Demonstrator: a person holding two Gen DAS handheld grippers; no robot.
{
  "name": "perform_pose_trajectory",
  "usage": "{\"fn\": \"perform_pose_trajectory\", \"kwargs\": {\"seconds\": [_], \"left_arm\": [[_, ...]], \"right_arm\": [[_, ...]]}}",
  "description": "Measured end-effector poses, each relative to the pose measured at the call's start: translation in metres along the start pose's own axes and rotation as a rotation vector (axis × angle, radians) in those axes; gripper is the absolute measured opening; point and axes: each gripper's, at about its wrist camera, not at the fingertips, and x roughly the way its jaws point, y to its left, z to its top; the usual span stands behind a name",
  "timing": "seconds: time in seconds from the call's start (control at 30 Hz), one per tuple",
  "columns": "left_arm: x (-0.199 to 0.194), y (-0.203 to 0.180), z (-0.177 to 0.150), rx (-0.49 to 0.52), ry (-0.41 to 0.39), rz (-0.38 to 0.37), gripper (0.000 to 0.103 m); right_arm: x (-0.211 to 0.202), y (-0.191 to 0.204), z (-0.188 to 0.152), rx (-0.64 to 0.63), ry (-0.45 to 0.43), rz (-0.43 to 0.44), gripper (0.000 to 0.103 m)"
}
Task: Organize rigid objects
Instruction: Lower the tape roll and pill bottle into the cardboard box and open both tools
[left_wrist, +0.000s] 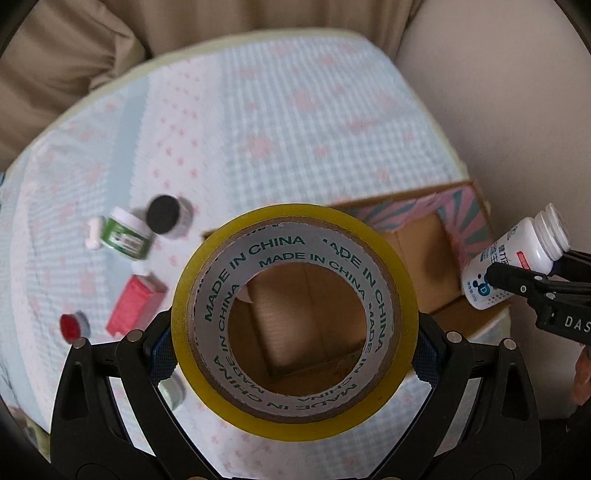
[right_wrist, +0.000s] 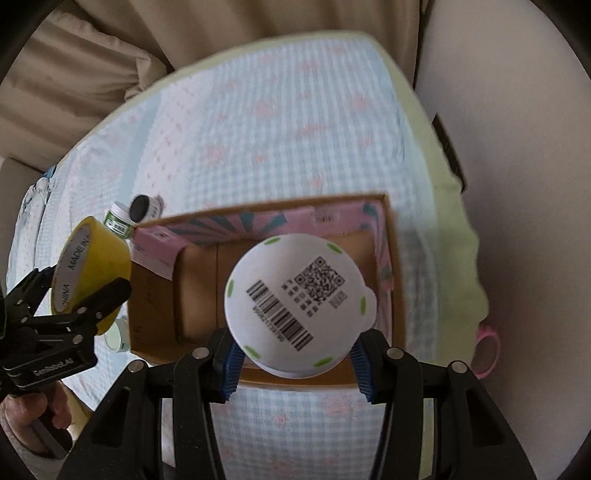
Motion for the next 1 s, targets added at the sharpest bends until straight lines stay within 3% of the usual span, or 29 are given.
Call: {"fn": "perform_pose_trajectory", "kwargs": {"seconds": [0.2, 0.47, 0.67, 0.77, 0.83, 1.0], "left_arm": [[0.058, -0.018, 0.005, 0.041, 0.109, 0.015, 0.097], [0.101, -0.027, 0.004, 0.105, 0.215, 0.028, 0.097], [0.108, -0.034, -0.001, 0.173, 0.222, 0.051, 0.097], [0.108, -0.036, 0.001, 0.188, 0.219, 0.050, 0.097], [0.107, -0.034, 0.002, 0.169, 0.231, 0.044, 0.102], [0.094, -0.030, 0.003, 0.170, 0.192, 0.054, 0.103]], "right_arm": [[0.043, -0.015, -0.001, 0.020, 0.098, 0.022, 0.046], [0.084, -0.019, 0.001, -0.041, 0.257, 0.074, 0.046], [0.102, -0.031, 0.002, 0.037, 0.365, 0.149, 0.046], [0.110, -0.028, 0.007, 0.033, 0.382, 0.137, 0.046], [0.111, -0.028, 0.008, 0.063, 0.372, 0.119, 0.051], [0.102, -0.023, 0.007, 0.173, 0.333, 0.213, 0.103]]}}
